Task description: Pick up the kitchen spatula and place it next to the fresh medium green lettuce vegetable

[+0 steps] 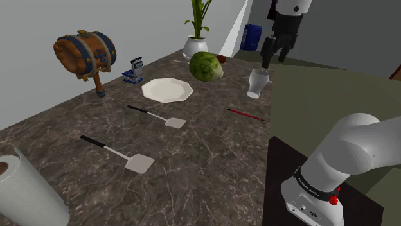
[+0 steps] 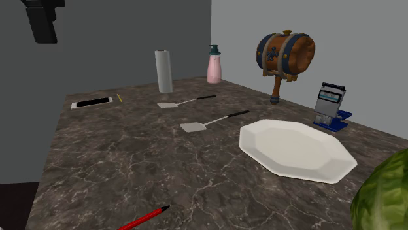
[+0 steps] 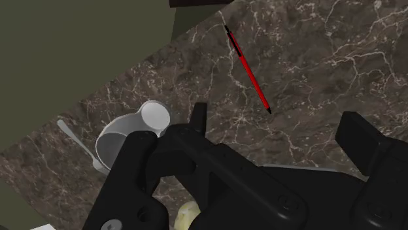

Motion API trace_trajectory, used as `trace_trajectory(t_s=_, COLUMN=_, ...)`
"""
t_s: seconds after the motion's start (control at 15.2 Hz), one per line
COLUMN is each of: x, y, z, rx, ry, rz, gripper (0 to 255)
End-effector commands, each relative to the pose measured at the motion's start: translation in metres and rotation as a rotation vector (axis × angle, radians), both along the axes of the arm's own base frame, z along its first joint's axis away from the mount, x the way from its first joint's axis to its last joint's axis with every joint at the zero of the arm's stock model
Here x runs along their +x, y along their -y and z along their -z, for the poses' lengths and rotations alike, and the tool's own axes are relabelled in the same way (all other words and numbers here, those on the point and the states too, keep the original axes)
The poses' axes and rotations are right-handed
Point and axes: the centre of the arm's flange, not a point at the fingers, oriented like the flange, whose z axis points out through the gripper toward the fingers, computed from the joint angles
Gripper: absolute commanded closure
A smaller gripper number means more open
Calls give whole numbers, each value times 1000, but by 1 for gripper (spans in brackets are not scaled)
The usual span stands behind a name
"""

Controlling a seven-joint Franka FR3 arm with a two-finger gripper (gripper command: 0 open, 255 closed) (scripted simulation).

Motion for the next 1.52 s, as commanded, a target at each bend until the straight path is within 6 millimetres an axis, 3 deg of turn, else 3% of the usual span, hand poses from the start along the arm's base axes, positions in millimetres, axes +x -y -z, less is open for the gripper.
trace_trajectory(t_s=0.0, x=0, y=0, z=0, rx=0, ry=0, rz=0, gripper=0)
trace_trajectory(t_s=0.73, x=95, y=-74, z=69, rx=39, ry=5, rz=-161, gripper=0)
trace_trajectory(t_s=1.45, x=178, y=-164, z=134, rx=79, ry=11, rz=-322, gripper=0)
